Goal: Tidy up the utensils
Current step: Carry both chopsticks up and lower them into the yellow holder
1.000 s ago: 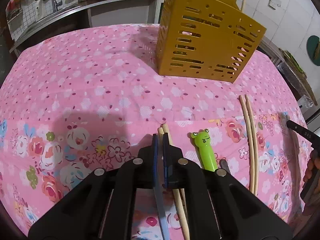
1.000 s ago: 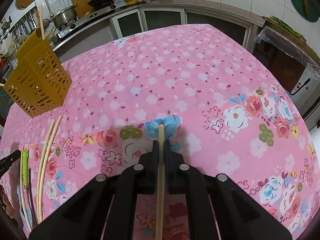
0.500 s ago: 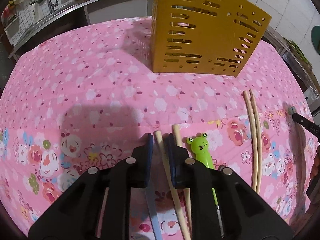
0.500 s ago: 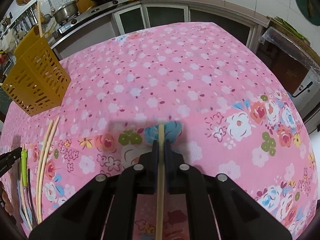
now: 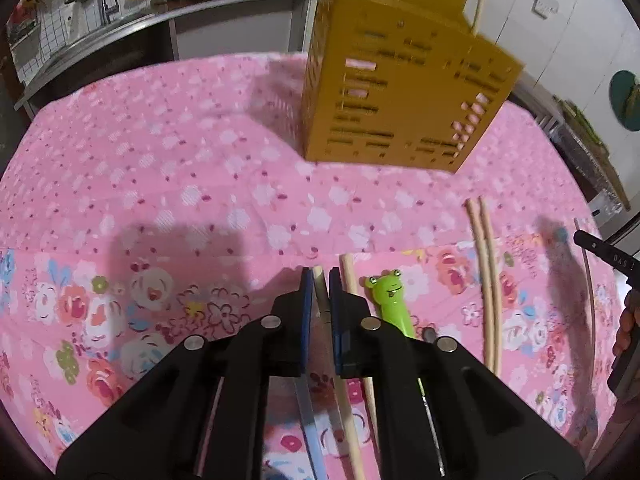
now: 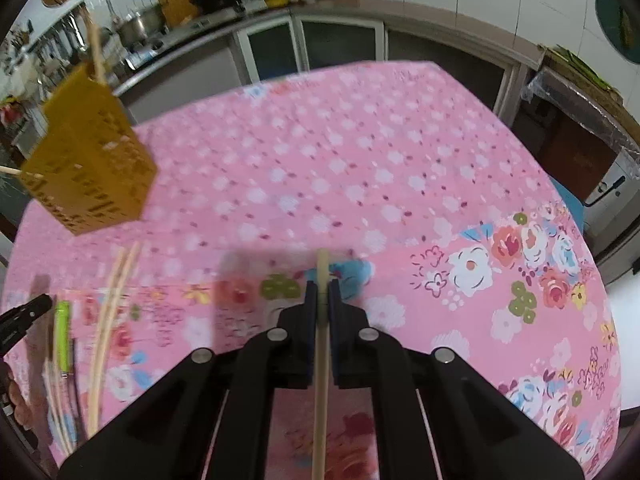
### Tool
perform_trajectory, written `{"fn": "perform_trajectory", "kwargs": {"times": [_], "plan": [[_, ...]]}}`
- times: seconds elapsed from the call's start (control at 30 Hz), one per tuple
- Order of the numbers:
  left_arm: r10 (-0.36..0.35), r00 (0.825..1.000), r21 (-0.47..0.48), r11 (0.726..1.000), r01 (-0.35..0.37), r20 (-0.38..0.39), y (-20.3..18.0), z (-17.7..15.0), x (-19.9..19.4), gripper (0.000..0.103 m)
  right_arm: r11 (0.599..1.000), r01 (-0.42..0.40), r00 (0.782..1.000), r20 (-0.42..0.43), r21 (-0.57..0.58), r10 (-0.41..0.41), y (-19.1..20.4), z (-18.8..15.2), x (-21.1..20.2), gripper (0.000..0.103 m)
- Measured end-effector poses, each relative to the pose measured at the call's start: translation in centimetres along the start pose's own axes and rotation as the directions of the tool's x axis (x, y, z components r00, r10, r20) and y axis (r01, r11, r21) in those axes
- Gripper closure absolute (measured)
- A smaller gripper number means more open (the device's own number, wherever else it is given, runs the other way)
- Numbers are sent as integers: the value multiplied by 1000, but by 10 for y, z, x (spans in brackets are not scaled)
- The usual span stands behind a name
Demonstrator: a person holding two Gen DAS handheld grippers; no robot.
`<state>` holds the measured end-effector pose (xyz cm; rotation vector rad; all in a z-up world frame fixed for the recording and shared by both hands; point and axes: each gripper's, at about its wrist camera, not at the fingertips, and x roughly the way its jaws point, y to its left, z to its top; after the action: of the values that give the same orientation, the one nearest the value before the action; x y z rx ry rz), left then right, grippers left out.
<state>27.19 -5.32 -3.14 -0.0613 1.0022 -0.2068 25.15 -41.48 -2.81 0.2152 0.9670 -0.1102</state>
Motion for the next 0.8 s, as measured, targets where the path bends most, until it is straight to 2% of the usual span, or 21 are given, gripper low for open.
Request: {"fn": "perform_trajectory", "kwargs": {"times": [0.13, 0.27, 0.33, 0.4, 0.57, 0.6, 0.7, 0.8], "plan": [[-22, 996, 14, 1000, 21, 89, -1, 2, -28, 96, 998, -57, 994, 95, -7, 57, 13, -4, -30, 97], [-42, 980, 33, 999, 37, 196, -1, 5, -59, 97, 993, -113, 972, 201, -40, 119, 34, -8, -59, 97], [-51, 965, 50, 998, 39, 259, -2, 6, -75, 97, 990, -134, 958, 248, -52, 143, 43, -10, -71, 97], [-52, 949, 62, 997, 35, 310, -4, 7, -89, 97, 985, -159, 941, 291, -63, 170, 51, -11, -81, 97], [-66, 912, 75, 996, 39, 404, -5, 7, -118, 97, 971, -214, 884, 402, -104, 238, 72, -14, -102, 97], [-66, 901, 79, 996, 36, 430, -6, 7, -126, 97, 970, -216, 878, 413, -111, 243, 76, -14, -104, 97], [-75, 880, 94, 995, 35, 469, -9, 8, -139, 98, 965, -227, 856, 446, -132, 262, 86, -14, -106, 97], [-82, 863, 112, 993, 30, 498, -10, 11, -149, 98, 954, -254, 812, 500, -161, 300, 95, -14, -114, 97]]}}
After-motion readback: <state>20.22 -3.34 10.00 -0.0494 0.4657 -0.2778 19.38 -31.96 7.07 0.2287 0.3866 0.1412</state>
